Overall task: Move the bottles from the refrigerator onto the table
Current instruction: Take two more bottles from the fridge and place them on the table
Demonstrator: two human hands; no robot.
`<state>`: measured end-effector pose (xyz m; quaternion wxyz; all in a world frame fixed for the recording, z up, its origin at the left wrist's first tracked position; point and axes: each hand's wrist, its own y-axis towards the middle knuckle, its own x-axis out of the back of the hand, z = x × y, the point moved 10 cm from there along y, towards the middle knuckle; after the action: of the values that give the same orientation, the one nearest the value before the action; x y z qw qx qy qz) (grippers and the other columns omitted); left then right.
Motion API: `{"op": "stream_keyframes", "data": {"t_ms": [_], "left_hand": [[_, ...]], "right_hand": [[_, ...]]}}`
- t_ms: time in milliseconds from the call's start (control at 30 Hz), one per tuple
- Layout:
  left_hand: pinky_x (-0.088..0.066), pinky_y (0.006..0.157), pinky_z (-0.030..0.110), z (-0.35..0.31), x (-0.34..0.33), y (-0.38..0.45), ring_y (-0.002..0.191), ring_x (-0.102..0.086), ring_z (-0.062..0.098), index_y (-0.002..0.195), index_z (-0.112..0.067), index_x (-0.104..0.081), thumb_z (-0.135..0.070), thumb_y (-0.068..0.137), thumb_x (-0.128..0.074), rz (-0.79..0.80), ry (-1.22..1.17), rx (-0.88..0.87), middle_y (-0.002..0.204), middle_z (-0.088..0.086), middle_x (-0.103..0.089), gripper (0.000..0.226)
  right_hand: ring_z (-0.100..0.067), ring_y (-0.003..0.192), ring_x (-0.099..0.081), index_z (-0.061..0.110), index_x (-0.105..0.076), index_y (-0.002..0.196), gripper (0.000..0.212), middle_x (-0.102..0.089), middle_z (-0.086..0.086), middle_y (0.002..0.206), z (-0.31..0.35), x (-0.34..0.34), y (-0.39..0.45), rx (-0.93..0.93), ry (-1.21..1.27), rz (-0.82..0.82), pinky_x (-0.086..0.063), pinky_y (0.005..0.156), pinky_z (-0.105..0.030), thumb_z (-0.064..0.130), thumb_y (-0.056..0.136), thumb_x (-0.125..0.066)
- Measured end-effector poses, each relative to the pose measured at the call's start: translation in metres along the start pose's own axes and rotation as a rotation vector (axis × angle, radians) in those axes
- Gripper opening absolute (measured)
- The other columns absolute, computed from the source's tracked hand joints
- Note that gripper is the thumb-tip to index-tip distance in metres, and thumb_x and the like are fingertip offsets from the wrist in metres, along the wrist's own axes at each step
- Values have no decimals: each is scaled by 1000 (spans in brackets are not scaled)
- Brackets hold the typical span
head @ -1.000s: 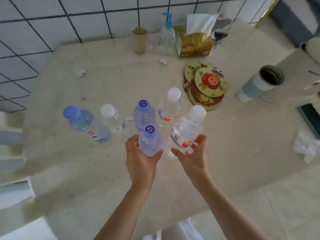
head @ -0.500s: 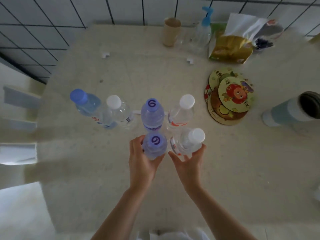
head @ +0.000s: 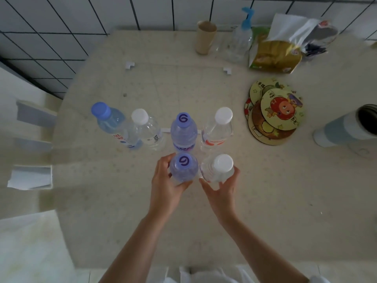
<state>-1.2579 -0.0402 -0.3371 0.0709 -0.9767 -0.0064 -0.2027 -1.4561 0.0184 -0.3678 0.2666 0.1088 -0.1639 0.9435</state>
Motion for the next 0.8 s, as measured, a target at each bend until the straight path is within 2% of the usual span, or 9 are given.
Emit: {"op": "stream_keyframes", "data": {"t_ms": [67, 167, 233, 333, 467, 533, 600, 700, 800], "left_hand": [[-57, 85, 44, 0, 1, 0, 106, -62, 10, 112, -37, -53, -20, 58, -93, 14, -17, -9, 114, -9, -62, 69], [-56, 87, 43, 2, -1, 3, 108, -61, 11, 116, -33, -51, -20, 58, -93, 36, -21, -37, 117, -7, -61, 73], [-56, 87, 40, 1, -2, 2, 108, -60, 10, 118, -31, -49, -23, 59, -92, 64, -7, -58, 118, -6, -60, 74], [-53, 88, 35, -1, -6, -2, 110, -60, 14, 125, -23, -47, -24, 65, -89, 118, 19, -83, 122, -3, -59, 74], [-53, 93, 39, -1, 1, -9, 114, -59, 16, 135, -25, -45, -26, 74, -80, 175, 53, -69, 130, -1, -56, 70], [-52, 94, 36, -5, 11, -17, 109, -60, 15, 139, -17, -44, -16, 80, -75, 162, 96, -70, 133, 4, -55, 66], [-53, 87, 30, -9, 22, -26, 102, -62, 13, 136, -11, -47, -8, 84, -68, 134, 97, -44, 132, 3, -55, 56], [-48, 75, 12, -15, 34, -45, 94, -63, 14, 125, -12, -54, -5, 86, -63, 142, 94, -29, 115, -4, -61, 41], [-52, 75, 21, -12, 48, -74, 81, -65, 9, 108, -16, -62, -4, 85, -61, 122, 92, -19, 94, -7, -68, 26]], "right_hand": [[-17, 113, -52, 45, -32, 114, 76, -45, -2, 122, 1, 0, 1, 6, -20, 6, -48, 98, -44, 32, 59, -82], [-17, 109, -55, 39, -34, 116, 79, -49, -1, 121, 0, 1, 2, -23, -72, -2, -51, 92, -40, 40, 53, -83], [-19, 110, -53, 27, -36, 122, 82, -48, -4, 122, 2, 0, -1, -21, -137, 3, -49, 93, -39, 32, 57, -85], [-25, 112, -49, 4, -41, 125, 72, -48, -13, 123, 5, 2, -5, -39, -256, 1, -42, 97, -38, 18, 68, -83], [-27, 118, -50, 5, -40, 130, 66, -50, -11, 128, 8, 9, -21, -21, -282, -10, -42, 101, -44, 18, 76, -77], [-24, 119, -50, 10, -38, 132, 65, -50, -8, 128, 9, 14, -34, -22, -258, -17, -42, 102, -43, 16, 78, -74], [-22, 118, -51, 11, -40, 132, 61, -53, -8, 127, 10, 19, -46, -12, -251, -22, -42, 101, -45, 13, 80, -72], [-21, 114, -55, 11, -45, 129, 52, -58, -7, 121, 12, 24, -67, 36, -248, 1, -45, 98, -46, 12, 83, -69], [-20, 110, -60, 11, -50, 123, 37, -62, -4, 111, 14, 23, -93, 71, -186, 81, -48, 95, -42, 13, 89, -63]]}}
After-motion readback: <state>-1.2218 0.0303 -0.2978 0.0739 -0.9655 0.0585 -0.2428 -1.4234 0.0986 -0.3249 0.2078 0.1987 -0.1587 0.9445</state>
